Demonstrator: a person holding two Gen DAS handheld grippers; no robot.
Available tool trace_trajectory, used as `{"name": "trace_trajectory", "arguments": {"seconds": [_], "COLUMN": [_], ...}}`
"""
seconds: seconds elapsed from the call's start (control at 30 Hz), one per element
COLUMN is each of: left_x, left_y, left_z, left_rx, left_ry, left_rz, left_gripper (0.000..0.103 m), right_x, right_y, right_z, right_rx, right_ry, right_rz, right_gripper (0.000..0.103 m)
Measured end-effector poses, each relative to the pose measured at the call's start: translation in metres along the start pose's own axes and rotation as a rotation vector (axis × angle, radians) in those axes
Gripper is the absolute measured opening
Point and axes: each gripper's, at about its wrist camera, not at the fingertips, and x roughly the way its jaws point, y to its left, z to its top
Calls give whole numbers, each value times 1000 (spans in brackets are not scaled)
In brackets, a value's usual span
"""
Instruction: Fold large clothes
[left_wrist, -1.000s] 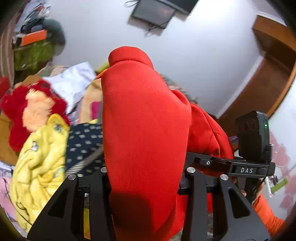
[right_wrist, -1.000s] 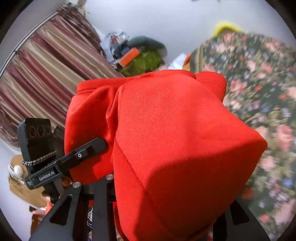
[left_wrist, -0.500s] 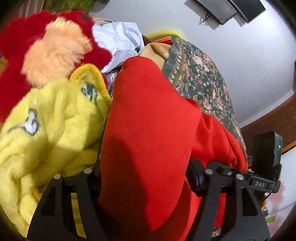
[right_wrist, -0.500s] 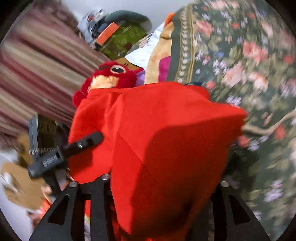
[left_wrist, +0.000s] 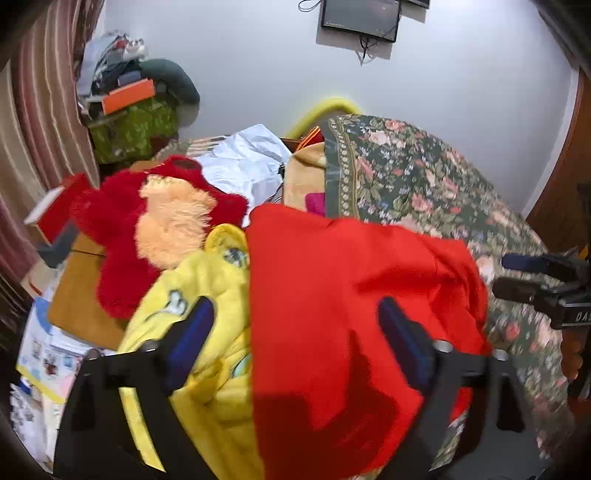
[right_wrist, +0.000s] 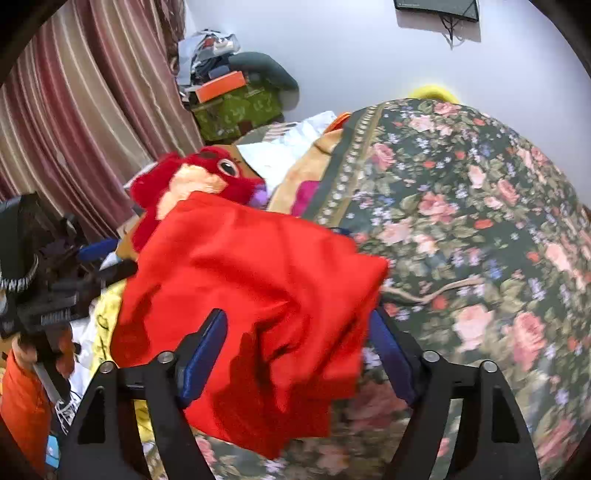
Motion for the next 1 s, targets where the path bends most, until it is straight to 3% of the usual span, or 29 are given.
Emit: {"name": "trace_trajectory", "arguments": {"seconds": [0.2,0.27,0.4,0.43,0.5,0.53,0.73,0.83,1.0], "left_x": [31,38,38,38,36,35,39,38,37], "left_y": [-3,3,6,5,4,5,13,13,6], "left_z": [-37,-47,-55,-56,-57,-58,-61,-63,-65], "left_rx": [95,84,75,75,76,72,-3,-9,25], "left_ry": [155,158,142,139,127,124,138,138,133], "left_rz": [68,74,57,65,87,86,39,43,82], "left_gripper": [97,103,103,103,103,103,103,103,103], "right_x": [58,70,64,60,53,47,12,27,81], "right_y": [-5,-21,-39,-42,-44,-46,-54,-49,-42], "right_z": [-33,-50,-72,-75,-77,-77,-40,-20,-22], "right_rx": [49,66,20,-16,-95,-114,57,126,40], "right_ry": [148,196,225,235,233,227,69,44,120], "right_rz": [-11,-7,-31,-109,-202,-209,-21,8,-176], "right_gripper": [77,77,77,77,77,77,77,77,77]}}
